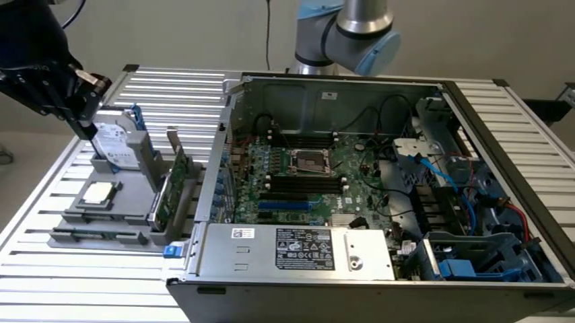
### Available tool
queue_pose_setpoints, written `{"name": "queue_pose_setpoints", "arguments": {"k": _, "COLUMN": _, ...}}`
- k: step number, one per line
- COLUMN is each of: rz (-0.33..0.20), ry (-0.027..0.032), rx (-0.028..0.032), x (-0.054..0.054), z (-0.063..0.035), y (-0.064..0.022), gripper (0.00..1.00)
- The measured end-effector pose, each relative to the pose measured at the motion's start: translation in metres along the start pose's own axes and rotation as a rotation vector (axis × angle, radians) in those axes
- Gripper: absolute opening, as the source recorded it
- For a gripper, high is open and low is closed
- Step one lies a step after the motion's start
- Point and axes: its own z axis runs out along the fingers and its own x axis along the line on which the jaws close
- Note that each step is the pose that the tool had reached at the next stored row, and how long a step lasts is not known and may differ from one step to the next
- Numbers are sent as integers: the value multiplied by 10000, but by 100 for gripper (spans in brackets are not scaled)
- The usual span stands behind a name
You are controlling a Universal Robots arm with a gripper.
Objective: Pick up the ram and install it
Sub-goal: 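Reach for the ram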
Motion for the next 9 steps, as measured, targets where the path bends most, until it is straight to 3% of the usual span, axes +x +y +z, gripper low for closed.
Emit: {"name": "queue_pose_setpoints", "arguments": {"k": 9, "rz": -27, "ry": 3, "rx": -1, "x": 181, "z": 38, "y": -149, "gripper": 11}}
